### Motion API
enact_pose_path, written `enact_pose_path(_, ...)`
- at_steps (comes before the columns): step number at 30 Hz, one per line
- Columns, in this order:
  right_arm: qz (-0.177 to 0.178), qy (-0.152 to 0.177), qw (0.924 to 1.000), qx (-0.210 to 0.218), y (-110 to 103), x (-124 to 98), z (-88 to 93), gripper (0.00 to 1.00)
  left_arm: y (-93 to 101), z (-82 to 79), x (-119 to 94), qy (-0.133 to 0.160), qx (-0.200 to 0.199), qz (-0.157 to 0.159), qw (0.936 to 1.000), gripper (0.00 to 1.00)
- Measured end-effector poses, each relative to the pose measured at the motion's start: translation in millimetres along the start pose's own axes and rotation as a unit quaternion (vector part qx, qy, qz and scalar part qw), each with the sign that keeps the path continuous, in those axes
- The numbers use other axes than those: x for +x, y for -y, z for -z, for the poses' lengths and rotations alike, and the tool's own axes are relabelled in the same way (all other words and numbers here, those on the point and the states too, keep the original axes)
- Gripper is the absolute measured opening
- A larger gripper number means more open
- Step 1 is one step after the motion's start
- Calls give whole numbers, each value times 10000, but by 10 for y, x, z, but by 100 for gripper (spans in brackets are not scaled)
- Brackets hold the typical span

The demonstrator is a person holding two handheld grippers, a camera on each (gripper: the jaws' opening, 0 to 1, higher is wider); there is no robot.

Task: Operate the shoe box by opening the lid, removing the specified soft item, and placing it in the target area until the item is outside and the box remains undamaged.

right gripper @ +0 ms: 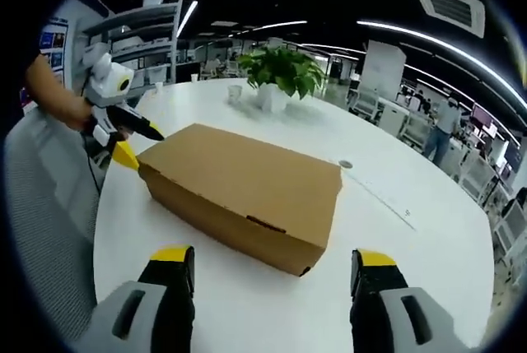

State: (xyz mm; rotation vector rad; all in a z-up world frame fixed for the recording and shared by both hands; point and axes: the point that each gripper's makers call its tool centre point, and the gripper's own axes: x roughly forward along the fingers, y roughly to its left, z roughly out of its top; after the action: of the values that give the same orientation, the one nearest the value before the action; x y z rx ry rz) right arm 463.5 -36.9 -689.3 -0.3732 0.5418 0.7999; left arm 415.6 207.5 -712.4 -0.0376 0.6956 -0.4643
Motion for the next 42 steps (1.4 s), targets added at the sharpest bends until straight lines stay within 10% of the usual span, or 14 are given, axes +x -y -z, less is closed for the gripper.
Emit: enact_pose_path(42,-276,-479,9974,467,5,485,20,51,-57,-10,207,-217,186,95,9995,66)
